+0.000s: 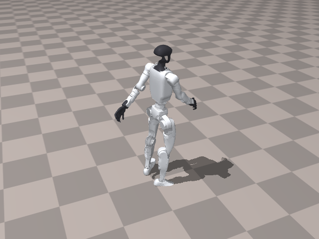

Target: In place motions

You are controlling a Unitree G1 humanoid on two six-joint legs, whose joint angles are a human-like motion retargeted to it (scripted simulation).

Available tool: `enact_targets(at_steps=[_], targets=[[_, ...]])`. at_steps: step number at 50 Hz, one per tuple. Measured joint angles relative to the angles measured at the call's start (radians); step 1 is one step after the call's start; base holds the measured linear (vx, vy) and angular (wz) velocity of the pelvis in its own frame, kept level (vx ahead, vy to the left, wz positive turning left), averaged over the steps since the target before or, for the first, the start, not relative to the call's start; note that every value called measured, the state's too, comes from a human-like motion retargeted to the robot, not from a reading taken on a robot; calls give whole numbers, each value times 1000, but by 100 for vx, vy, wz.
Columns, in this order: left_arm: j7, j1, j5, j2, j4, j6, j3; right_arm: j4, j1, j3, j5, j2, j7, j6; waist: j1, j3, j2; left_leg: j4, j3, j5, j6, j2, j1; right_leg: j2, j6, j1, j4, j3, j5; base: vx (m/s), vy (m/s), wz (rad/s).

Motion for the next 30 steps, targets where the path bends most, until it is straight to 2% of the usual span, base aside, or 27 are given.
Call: enact_targets(at_steps=[4,8,12,15,20,22,26,30], targets=[[-7,-134,-23,-1,0,20,-36,41,82,-4,-95,-27,-111,9,-3,-7,-14,2,-10,-2,3,-8,-7,-9,1,4,-1,-15,-1,-1,1,19],[-37,-384,-57,-11,-20,15,-87,187,227,-86,-123,-55,-33,47,7,-1,-22,4,-21,-6,7,-16,-12,-19,5,15,-3,-33,-3,-4,3,14],[-103,-611,-91,-20,-152,17,-172,408,395,-251,-125,-91,92,165,22,-1,-28,9,-33,-14,13,-20,-19,-24,12,29,-5,-48,-6,0,0,0],[-166,-740,-139,-26,-332,12,-260,570,512,-384,-135,-139,130,263,13,-5,-26,16,-38,-20,17,-19,-27,-25,18,41,-9,-62,-8,0,0,0],[-224,-925,-177,-25,-640,-98,-314,629,749,-538,-79,-246,86,368,-20,-4,-12,19,-46,-30,19,-27,-31,-31,19,51,-15,-74,-2,1,5,-12],[-195,-984,-192,-9,-718,-139,-319,629,821,-588,-39,-274,31,383,-28,-1,-5,20,-47,-32,18,-29,-30,-31,14,50,-16,-68,2,-2,5,-33],[-104,-1067,-251,4,-780,-174,-333,629,898,-659,31,-295,-53,395,-30,8,4,24,-46,-37,12,-29,-28,-30,6,43,-13,-57,9,-4,1,-30],[-111,-1069,-282,-12,-755,-193,-336,629,887,-666,82,-272,-74,394,-25,9,8,24,-47,-39,12,-29,-29,-32,3,37,-11,-59,15,-1,0,-5]])
